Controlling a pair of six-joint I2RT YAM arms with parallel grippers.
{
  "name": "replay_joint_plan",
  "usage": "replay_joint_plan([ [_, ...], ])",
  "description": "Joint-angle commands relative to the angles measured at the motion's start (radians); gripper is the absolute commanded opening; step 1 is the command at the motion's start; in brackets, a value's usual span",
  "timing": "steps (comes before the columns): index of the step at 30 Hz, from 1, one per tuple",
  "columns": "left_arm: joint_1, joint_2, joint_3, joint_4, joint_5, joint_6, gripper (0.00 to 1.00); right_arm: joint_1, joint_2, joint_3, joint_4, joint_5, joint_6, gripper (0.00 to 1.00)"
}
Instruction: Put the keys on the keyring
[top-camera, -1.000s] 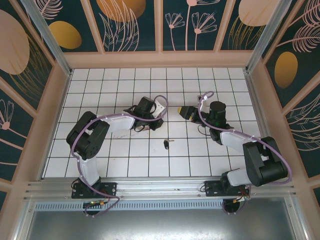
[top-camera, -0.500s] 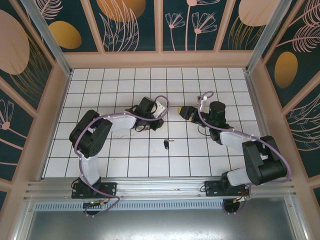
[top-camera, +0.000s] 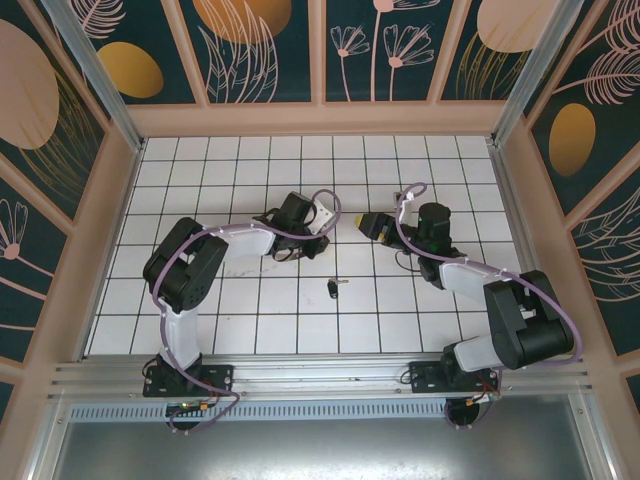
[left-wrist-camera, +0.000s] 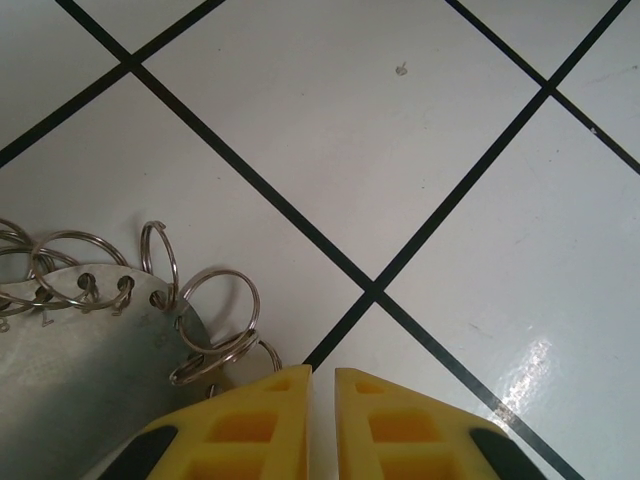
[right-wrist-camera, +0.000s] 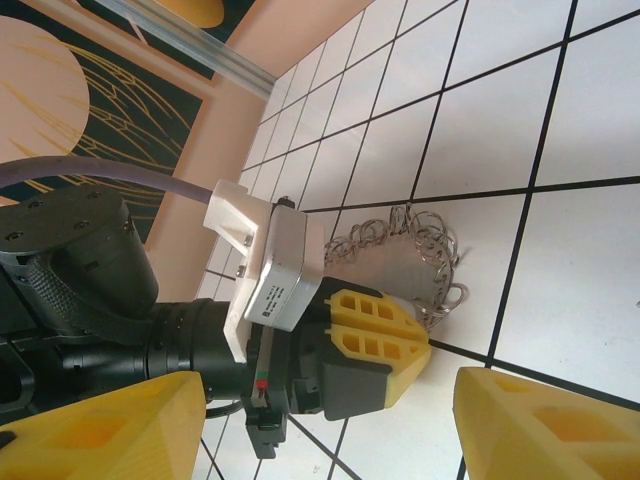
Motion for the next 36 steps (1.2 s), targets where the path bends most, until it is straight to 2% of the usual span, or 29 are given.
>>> replay_joint_plan([
  [1, -0.006, 0.022, 0.013, 0.013, -0.001, 0.016, 0.15, -0.009, 0.008, -0.013, 0.009, -0.001, -0.027, 0.67],
  [5, -0.005, 0.031, 0.016, 0.018, -0.008, 0.015, 0.13, -0.011, 0.004, -0.015, 0.007, -0.002, -0.029, 0.67],
  [13, -0.005, 0.036, 0.017, 0.029, -0.032, 0.016, 0.0, -0.015, -0.01, -0.018, -0.001, -0.001, -0.03, 0.67],
  [19, -0.005, -0.028, 0.011, 0.026, -0.047, 0.035, 0.0, -0.017, -0.031, -0.015, -0.017, 0.002, -0.033, 0.67],
  [26, -0.005, -0.124, 0.008, 0.018, 0.001, 0.055, 0.0, -0.018, -0.046, -0.013, -0.025, 0.004, -0.033, 0.67],
  [31, -0.005, -0.137, 0.013, 0.003, -0.005, 0.051, 0.0, -0.018, -0.046, -0.017, -0.022, 0.001, -0.035, 0.67],
  [32, -0.005, -0.137, 0.012, 0.001, -0.014, 0.045, 0.03, -0.017, -0.043, -0.016, -0.018, -0.003, -0.035, 0.67],
  [36, -0.005, -0.147, 0.003, 0.014, -0.05, -0.003, 0.28, -0.018, -0.016, 0.009, -0.042, -0.01, -0.046, 0.67],
])
